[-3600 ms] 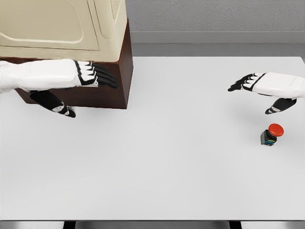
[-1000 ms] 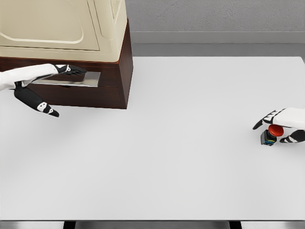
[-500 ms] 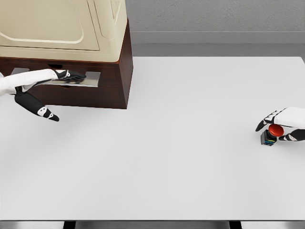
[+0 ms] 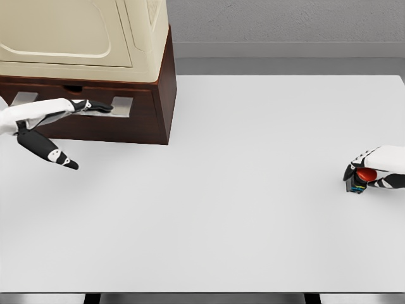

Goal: Open the cabinet drawer with left arm, and place a switch into the drawer with right arm

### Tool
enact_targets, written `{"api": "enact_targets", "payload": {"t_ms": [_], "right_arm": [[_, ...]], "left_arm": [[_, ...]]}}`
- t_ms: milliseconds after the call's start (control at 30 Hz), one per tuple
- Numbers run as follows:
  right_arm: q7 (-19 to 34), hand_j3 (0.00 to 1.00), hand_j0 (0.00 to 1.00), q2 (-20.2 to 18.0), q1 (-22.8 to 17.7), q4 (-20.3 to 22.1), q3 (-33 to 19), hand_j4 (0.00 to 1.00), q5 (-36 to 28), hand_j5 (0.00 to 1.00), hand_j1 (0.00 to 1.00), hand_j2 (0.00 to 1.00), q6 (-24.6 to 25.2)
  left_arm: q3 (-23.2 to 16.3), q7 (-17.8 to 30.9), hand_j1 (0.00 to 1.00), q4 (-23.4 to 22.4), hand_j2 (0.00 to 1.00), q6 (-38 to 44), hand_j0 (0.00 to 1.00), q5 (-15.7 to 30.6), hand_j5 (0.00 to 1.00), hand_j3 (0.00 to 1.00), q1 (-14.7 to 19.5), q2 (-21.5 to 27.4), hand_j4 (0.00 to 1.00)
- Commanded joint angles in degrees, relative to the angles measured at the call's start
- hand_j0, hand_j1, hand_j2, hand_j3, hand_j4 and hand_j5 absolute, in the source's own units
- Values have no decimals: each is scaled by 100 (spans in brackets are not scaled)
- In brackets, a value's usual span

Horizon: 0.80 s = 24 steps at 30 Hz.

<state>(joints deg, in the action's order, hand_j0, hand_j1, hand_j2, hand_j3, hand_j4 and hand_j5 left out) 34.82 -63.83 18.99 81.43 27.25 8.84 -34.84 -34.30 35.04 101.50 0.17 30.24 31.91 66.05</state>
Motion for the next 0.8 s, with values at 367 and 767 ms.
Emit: {"api": "enact_targets", "payload": {"t_ms": [367,767], "right_arm": [[18,52,52,29,88,-22,-36,52,30,52,52,52,-16],[18,51,51,161,343,5,-18,51,12,51,51,51,-16]], "left_arm": [[20,-4,100,-60,100,10,100,-432,100,100,-79,496,100],[63,-4,100,-51,100,1,100,-370,100,100,-246,567,100]]}}
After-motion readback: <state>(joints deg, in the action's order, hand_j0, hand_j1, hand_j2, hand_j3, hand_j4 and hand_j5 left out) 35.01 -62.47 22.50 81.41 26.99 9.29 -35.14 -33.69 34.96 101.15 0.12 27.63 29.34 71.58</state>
